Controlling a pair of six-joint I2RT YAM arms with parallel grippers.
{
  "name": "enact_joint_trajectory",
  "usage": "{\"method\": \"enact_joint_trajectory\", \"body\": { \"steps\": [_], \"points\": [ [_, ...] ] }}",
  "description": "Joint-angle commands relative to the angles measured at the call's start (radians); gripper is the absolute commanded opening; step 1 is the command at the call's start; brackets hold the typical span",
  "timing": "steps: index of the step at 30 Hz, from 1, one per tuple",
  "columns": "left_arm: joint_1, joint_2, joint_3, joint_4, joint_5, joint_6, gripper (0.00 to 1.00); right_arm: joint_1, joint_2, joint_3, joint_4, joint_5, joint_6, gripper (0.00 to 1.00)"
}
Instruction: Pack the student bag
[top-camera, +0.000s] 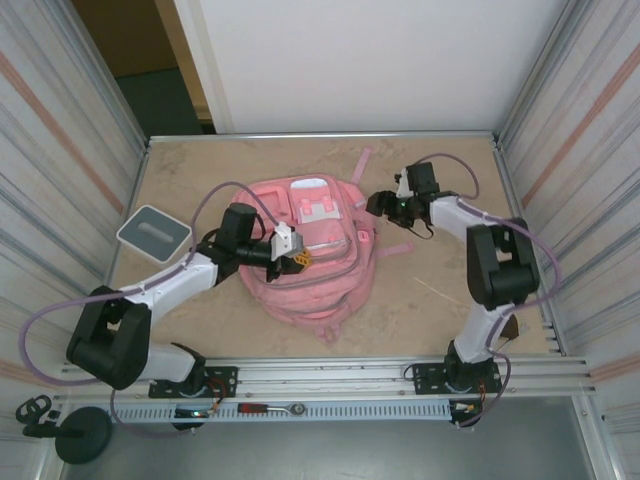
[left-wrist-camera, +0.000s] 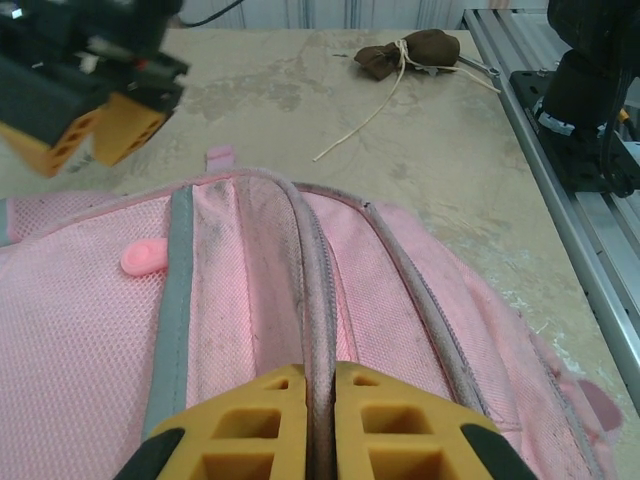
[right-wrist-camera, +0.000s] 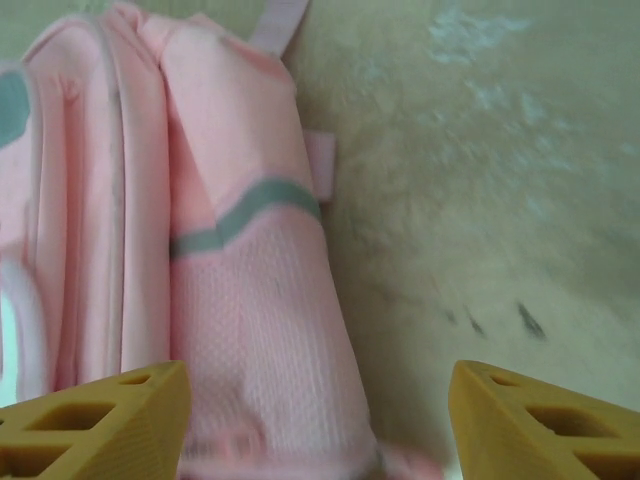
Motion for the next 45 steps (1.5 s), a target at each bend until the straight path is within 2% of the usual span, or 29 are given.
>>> {"method": "enact_joint_trajectory", "body": {
  "steps": [1, 3, 7, 9, 13, 17, 18, 20, 25, 29, 34, 36, 40, 45],
  "points": [
    [-0.010, 0.027, 0.055, 0.063, 0.074, 0.019, 0.00, 0.002, 0.104, 0.097, 0.001, -0.091, 0.037, 0.60],
    [-0.010, 0.047, 0.064, 0.063, 0.066, 0.013, 0.00, 0.000, 0.132, 0.111, 0.009, -0.120, 0.040, 0.51],
    [-0.010, 0.080, 0.087, 0.048, 0.052, 0.011, 0.00, -0.018, 0.118, 0.079, 0.014, -0.117, 0.021, 0.16],
    [-0.010, 0.090, 0.089, 0.056, 0.044, 0.006, 0.00, -0.042, 0.092, 0.047, 0.012, -0.105, 0.017, 0.06],
    [-0.014, 0.112, 0.102, 0.066, -0.002, -0.020, 0.05, -0.108, 0.007, -0.049, 0.017, -0.062, 0.014, 0.00],
    [-0.032, 0.170, 0.152, 0.015, -0.131, -0.020, 0.12, -0.160, -0.060, -0.119, 0.017, -0.023, 0.030, 0.01],
    [-0.034, 0.184, 0.168, 0.002, -0.170, -0.025, 0.18, -0.161, -0.069, -0.127, 0.015, -0.016, 0.034, 0.02],
    [-0.036, 0.194, 0.186, -0.008, -0.227, -0.051, 0.22, -0.161, -0.084, -0.133, 0.010, -0.009, 0.030, 0.08],
    [-0.048, 0.107, 0.155, 0.032, -0.283, -0.110, 0.50, -0.158, -0.164, -0.086, -0.093, 0.114, -0.023, 0.35],
    [-0.046, -0.021, 0.101, 0.087, -0.370, -0.213, 0.60, -0.130, -0.305, -0.079, -0.155, 0.262, -0.074, 0.47],
    [-0.022, -0.191, 0.028, 0.143, -0.501, -0.323, 0.73, -0.043, -0.490, -0.075, -0.209, 0.482, -0.180, 0.62],
    [-0.018, -0.268, -0.020, 0.188, -0.606, -0.349, 0.81, 0.003, -0.560, -0.068, -0.223, 0.590, -0.228, 0.69],
    [-0.009, -0.400, -0.101, 0.265, -0.810, -0.380, 0.87, 0.074, -0.666, -0.051, -0.242, 0.729, -0.308, 0.83],
    [0.021, -0.511, -0.192, 0.321, -1.096, -0.400, 0.94, 0.088, -0.768, -0.076, -0.236, 0.833, -0.344, 0.92]
  ]
}}
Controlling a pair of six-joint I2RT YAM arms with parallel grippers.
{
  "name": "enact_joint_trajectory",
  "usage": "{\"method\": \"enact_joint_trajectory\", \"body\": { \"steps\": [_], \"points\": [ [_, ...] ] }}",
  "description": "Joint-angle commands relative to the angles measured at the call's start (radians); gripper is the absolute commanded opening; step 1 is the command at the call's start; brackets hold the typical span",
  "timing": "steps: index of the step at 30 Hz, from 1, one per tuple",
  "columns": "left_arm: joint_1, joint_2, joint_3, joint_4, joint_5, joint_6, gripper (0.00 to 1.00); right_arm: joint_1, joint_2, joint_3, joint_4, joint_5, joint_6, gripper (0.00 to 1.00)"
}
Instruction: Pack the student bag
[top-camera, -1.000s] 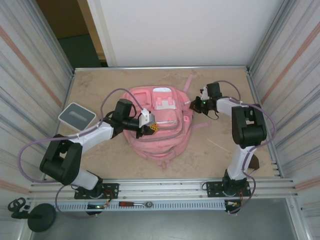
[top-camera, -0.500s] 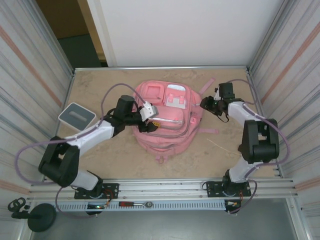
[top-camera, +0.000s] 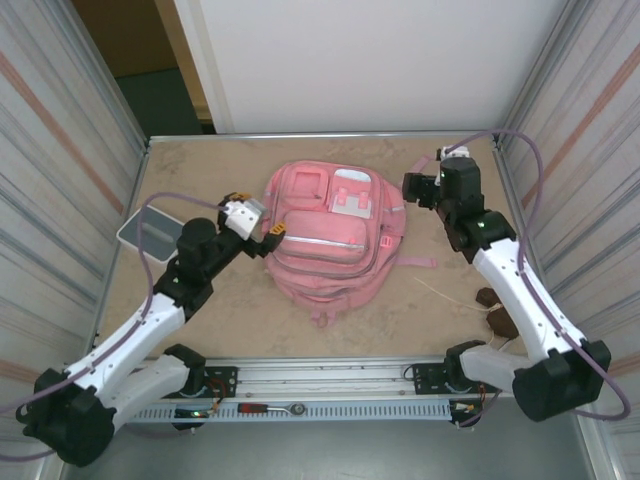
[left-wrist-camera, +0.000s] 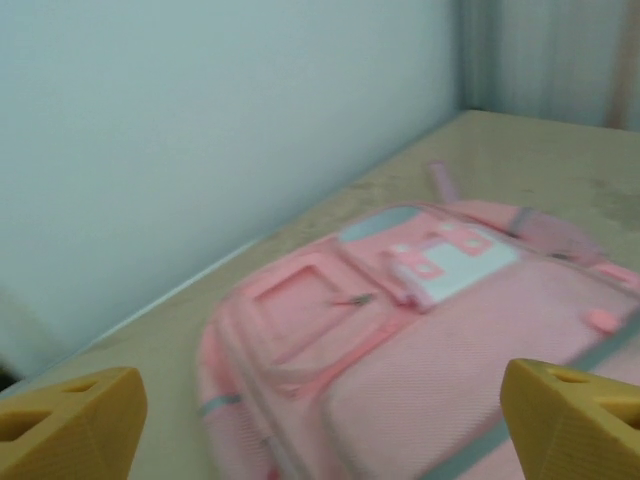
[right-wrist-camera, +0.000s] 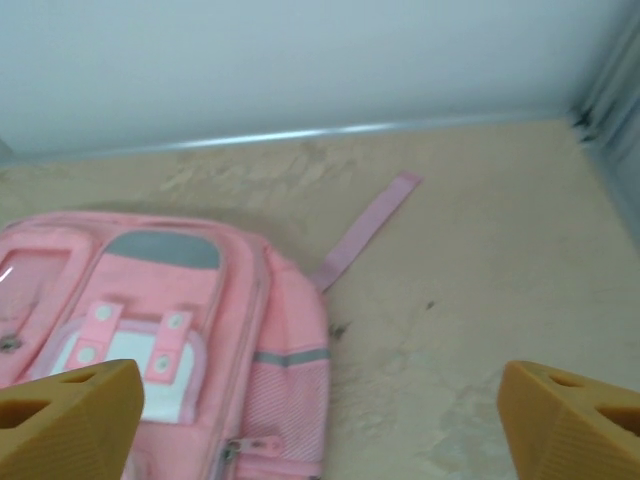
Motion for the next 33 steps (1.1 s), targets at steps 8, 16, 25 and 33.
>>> {"method": "enact_joint_trajectory", "body": {
  "steps": [8, 16, 25, 33],
  "points": [
    [0.209, -0.125, -0.202, 0.106, -0.374, -0.157, 0.99, -0.001, -0.247, -0.210, 0.091, 0.221, -0.068, 0.99],
    [0.314, -0.049, -0.278, 0.178, -0.334, -0.208, 0.99, -0.042, -0.267, -0.357, 0.120, 0.269, -0.031, 0.99],
    [0.334, 0.133, -0.318, 0.293, -0.221, -0.112, 0.99, -0.147, -0.206, -0.581, 0.306, 0.229, -0.009, 0.99],
    [0.352, 0.453, -0.171, 0.366, -0.071, -0.115, 0.99, -0.198, -0.058, -0.806, 0.767, 0.094, -0.096, 0.99]
  ]
}}
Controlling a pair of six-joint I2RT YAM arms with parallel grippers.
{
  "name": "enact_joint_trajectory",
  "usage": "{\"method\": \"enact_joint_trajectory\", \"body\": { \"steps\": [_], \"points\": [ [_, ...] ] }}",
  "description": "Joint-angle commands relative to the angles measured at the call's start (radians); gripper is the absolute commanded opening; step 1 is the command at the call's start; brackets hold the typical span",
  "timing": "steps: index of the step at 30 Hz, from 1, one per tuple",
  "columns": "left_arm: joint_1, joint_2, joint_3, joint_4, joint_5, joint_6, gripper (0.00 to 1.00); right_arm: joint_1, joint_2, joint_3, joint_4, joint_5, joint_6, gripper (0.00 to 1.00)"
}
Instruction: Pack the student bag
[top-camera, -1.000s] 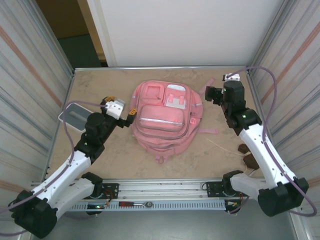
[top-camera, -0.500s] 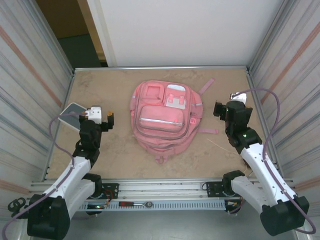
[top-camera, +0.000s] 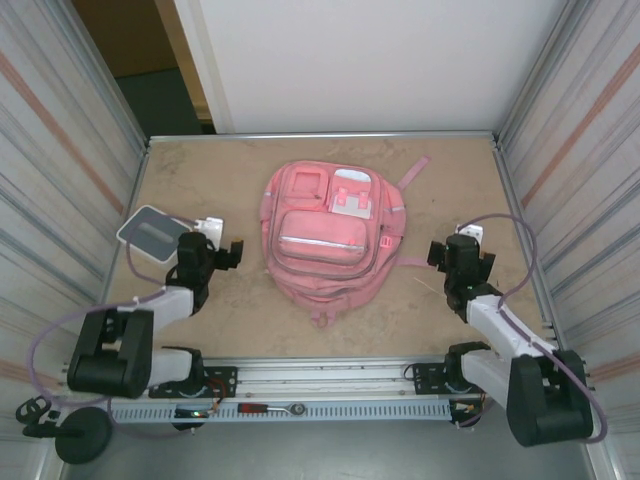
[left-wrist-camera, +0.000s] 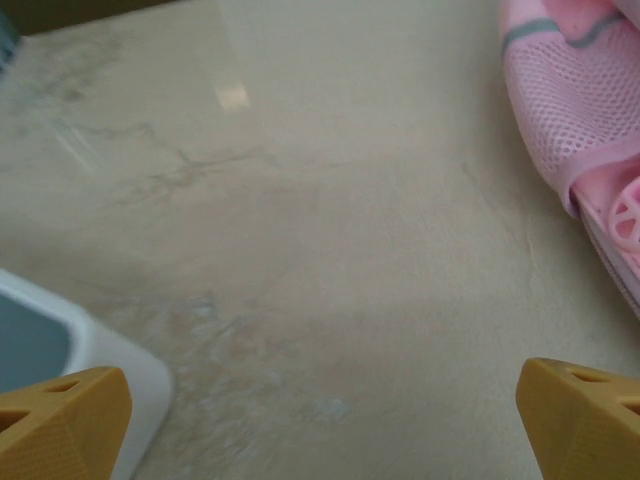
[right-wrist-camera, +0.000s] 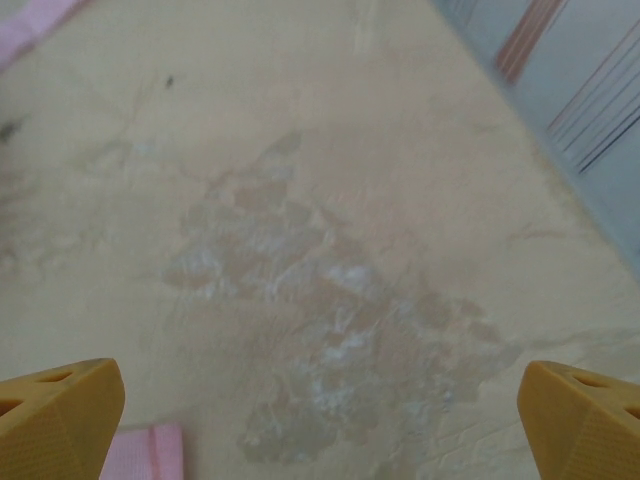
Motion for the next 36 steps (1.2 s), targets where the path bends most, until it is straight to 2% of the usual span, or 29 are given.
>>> {"method": "enact_joint_trajectory", "body": {
  "steps": [1, 4, 5, 7, 8, 10, 12, 13, 16, 17, 20, 36],
  "points": [
    [0.007, 0.070, 0.070, 0.117, 0.064, 0.032, 0.99, -0.021, 0.064, 0.000, 0.219, -0.083, -0.041, 0.99],
    [0.049, 0.160, 0.074, 0.203, 0.014, -0.034, 0.99, -0.026, 0.117, -0.021, 0.361, -0.142, -0.068, 0.99],
    [0.081, 0.172, 0.065, 0.218, 0.059, -0.064, 0.99, -0.027, 0.134, -0.020, 0.392, -0.155, -0.070, 0.99],
    [0.125, 0.232, 0.036, 0.348, 0.089, -0.094, 0.99, -0.032, 0.178, -0.022, 0.468, -0.192, -0.078, 0.99],
    [0.125, 0.199, 0.053, 0.251, 0.102, -0.102, 0.99, -0.033, 0.206, -0.018, 0.506, -0.210, -0.087, 0.99],
    [0.125, 0.225, 0.054, 0.306, 0.137, -0.076, 0.99, -0.035, 0.265, 0.000, 0.564, -0.234, -0.109, 0.99],
    [0.127, 0.199, 0.068, 0.222, 0.158, -0.080, 0.99, -0.035, 0.321, 0.039, 0.570, -0.243, -0.153, 0.99],
    [0.127, 0.211, 0.063, 0.260, 0.156, -0.077, 0.99, -0.037, 0.344, 0.047, 0.583, -0.245, -0.162, 0.99],
    [0.127, 0.203, 0.069, 0.227, 0.159, -0.078, 0.99, -0.082, 0.477, 0.012, 0.785, -0.288, -0.138, 0.99],
    [0.127, 0.209, 0.067, 0.245, 0.157, -0.077, 0.99, -0.122, 0.511, 0.029, 0.779, -0.331, -0.104, 0.99],
    [0.127, 0.207, 0.067, 0.239, 0.156, -0.077, 0.99, -0.144, 0.511, 0.084, 0.657, -0.366, -0.090, 0.99],
    [0.115, 0.205, 0.067, 0.235, 0.136, -0.070, 0.99, -0.149, 0.511, 0.088, 0.658, -0.381, -0.088, 0.99]
  ]
}}
